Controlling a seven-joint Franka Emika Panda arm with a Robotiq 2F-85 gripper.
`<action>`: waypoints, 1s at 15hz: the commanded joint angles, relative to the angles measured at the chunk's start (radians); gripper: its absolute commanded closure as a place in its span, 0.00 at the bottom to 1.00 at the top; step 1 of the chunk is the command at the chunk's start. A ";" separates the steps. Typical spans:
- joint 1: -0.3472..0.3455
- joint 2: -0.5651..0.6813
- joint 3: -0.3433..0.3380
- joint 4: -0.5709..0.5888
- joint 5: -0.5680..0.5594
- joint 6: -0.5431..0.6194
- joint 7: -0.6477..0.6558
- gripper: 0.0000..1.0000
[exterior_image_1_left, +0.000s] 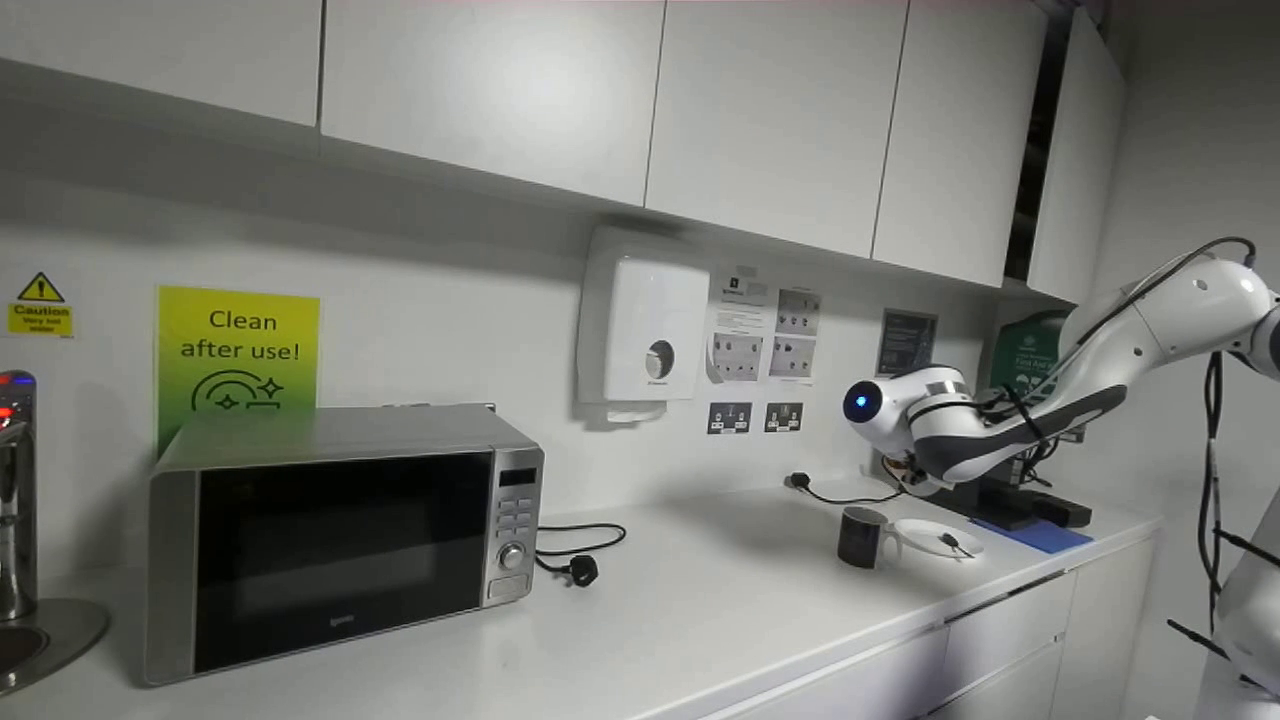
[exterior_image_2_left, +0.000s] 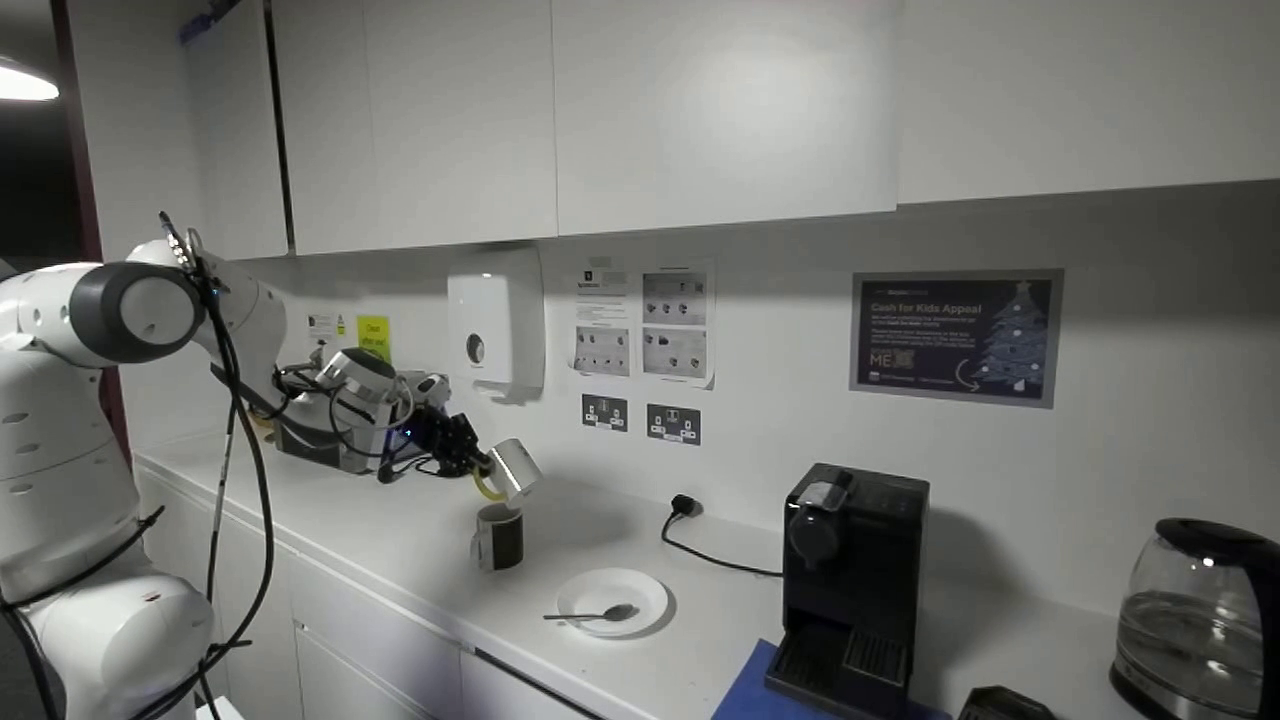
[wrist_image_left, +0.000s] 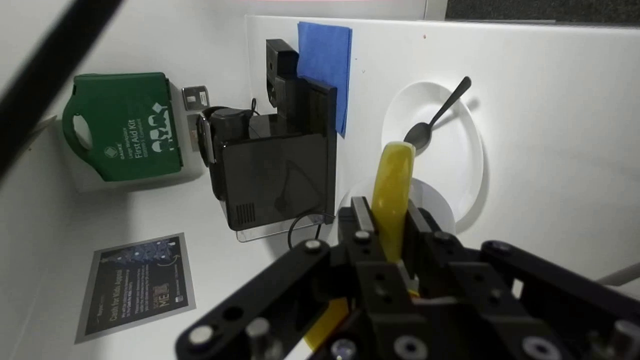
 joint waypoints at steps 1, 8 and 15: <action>0.020 -0.007 0.006 0.000 -0.064 -0.056 0.023 0.95; 0.031 0.012 0.006 -0.003 -0.113 -0.060 0.023 0.95; 0.044 0.017 0.013 -0.006 -0.134 -0.073 0.031 0.95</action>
